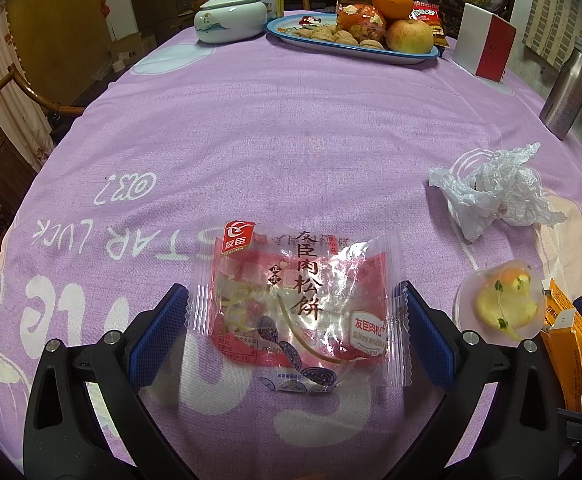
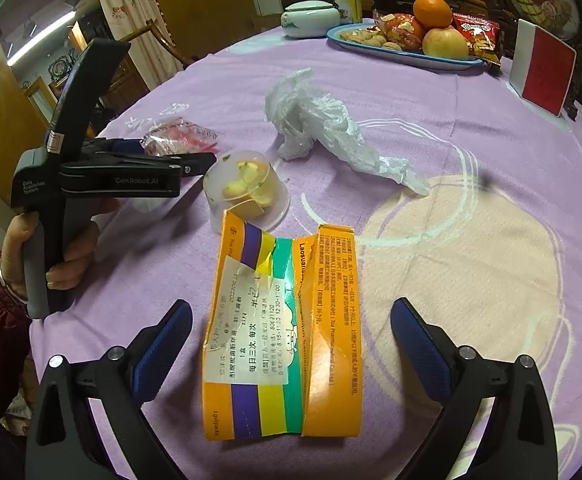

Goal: Collect trash
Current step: 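Lower the right tool onto the orange box and close it, then carry both items to the red wastebasket and open both tools to drop them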

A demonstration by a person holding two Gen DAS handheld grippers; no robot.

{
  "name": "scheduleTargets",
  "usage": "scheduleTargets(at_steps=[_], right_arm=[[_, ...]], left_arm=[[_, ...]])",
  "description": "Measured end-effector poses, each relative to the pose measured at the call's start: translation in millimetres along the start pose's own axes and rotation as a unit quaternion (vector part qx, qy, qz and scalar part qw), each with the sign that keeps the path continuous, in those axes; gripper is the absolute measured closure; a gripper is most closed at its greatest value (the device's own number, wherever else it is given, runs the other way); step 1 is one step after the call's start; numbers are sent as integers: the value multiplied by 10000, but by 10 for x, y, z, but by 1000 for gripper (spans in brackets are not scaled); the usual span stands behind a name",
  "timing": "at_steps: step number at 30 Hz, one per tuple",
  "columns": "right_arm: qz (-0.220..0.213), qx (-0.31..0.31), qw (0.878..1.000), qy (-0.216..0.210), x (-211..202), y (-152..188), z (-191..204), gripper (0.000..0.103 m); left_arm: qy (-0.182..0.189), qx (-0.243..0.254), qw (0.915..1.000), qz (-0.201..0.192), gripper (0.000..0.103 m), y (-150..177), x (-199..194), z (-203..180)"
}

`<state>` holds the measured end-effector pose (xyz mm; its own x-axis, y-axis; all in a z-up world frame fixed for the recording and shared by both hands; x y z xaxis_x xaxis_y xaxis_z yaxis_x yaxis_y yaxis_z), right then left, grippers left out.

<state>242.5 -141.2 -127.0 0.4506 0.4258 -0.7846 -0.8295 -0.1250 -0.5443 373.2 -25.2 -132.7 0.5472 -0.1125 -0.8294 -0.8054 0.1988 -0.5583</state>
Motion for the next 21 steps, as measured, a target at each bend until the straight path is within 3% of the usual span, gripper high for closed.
scheduleTargets(at_steps=[6,16,21], right_arm=[[-119,-300,9994,138,-31,9,111,40],[-180,-159,9997,20,-60,21,88,41],[-185,-80,9998,-5,-54,19,60,41]], left_arm=[[7,10,10000,2,5,4,-3,-1],[68,-22,10000,-8,7,-16,-30,10],[49,-96,9999,-88,19,-25,-72,58]])
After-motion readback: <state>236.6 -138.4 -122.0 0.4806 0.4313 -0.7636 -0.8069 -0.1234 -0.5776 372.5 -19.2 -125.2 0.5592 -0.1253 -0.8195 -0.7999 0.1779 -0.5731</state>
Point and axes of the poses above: each gripper's, at about its wrist camera, not at the fingertips, and x roughly the way its jaws point, z to its left, y to its underside, the point moved 7 cm from there along x, roughly the way its jaws point, and after that the axes turned 1 degree about y, right-handed, at the moved point
